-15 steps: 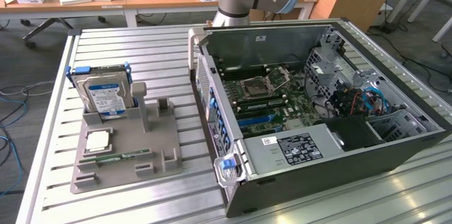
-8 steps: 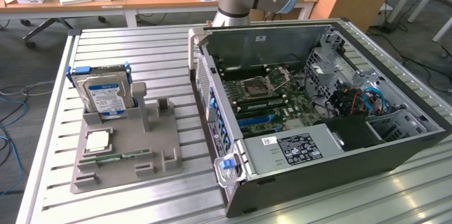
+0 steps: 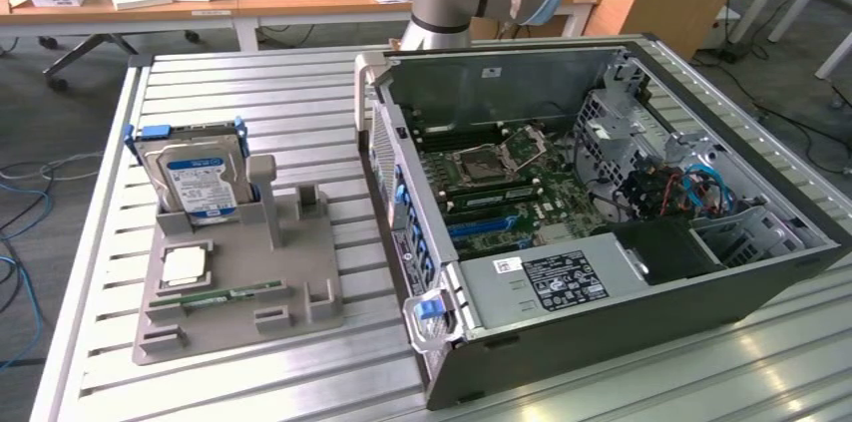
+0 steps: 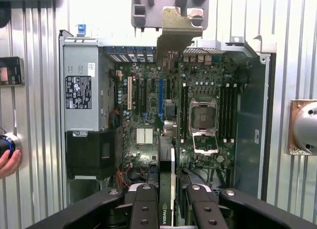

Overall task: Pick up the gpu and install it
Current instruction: 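Insert the gpu into the slot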

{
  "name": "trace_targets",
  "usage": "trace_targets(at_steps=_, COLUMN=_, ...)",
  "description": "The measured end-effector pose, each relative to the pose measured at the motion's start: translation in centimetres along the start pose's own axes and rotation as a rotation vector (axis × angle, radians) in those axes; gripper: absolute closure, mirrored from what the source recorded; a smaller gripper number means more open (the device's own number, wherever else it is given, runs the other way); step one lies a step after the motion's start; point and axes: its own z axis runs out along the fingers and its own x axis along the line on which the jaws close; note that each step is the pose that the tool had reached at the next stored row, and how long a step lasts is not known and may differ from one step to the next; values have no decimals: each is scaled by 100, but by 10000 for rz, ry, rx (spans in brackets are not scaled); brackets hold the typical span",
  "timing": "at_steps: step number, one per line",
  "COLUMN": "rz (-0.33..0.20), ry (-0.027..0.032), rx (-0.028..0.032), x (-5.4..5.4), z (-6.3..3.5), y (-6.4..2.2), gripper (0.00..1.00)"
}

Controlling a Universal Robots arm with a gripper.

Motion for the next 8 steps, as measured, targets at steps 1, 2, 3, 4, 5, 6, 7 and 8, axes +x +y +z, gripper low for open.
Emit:
trace_targets(at_steps=1, rz=0, ry=-5, rx=0, x=0, z=18, y=0, gripper=74)
trace_targets(at_steps=2, rz=0, ry=-10, rx=0, x=0, z=36, y=0, gripper=74)
trace_targets(at_steps=3, rz=0, ry=-17, rx=1, x=0, z=55, y=1, gripper=74)
trace_targets(at_steps=4, rz=0, ry=-25, rx=0, x=0, z=72, y=1, gripper=74)
trace_targets(at_steps=5, rz=0, ry=-37, rx=0, x=1, z=91, y=1, gripper=74)
trace_targets(at_steps=6, rz=0, ry=-50, rx=0, x=1, z=110, y=1, gripper=74)
trace_targets(at_steps=7, rz=0, ry=-64, rx=0, x=0, z=128, y=1, gripper=74)
trace_targets(at_steps=8, rz=0, ry=-84, rx=-1, x=0, z=145, y=1, gripper=74)
